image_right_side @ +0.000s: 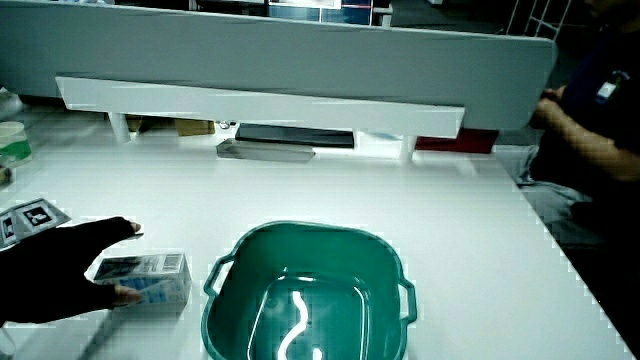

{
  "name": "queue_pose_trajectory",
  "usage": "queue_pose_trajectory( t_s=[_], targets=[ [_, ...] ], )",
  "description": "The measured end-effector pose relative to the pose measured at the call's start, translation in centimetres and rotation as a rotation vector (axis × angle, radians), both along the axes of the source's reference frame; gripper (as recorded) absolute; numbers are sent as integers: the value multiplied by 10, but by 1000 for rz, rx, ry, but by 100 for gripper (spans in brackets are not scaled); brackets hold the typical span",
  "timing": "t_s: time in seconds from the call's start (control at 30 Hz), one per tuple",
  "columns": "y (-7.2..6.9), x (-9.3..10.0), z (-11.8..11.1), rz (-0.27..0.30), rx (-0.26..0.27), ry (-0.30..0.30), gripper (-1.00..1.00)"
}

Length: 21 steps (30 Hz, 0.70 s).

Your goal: Place milk on desk

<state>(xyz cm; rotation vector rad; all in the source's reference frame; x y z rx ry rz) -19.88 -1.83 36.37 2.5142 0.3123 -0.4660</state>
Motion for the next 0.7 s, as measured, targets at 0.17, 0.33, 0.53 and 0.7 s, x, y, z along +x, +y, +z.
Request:
queue_pose_trajectory(
  t_s=[0.17,0.33,0.53,0.7],
  targets=[
    [19,30,-36,72,32,-157,-100],
    [42,39,-40,83,14,-227,-100],
    [71,36,-19,76,-41,-209,-100],
    [84,46,-23,89,-67,-226,-100]
  ],
)
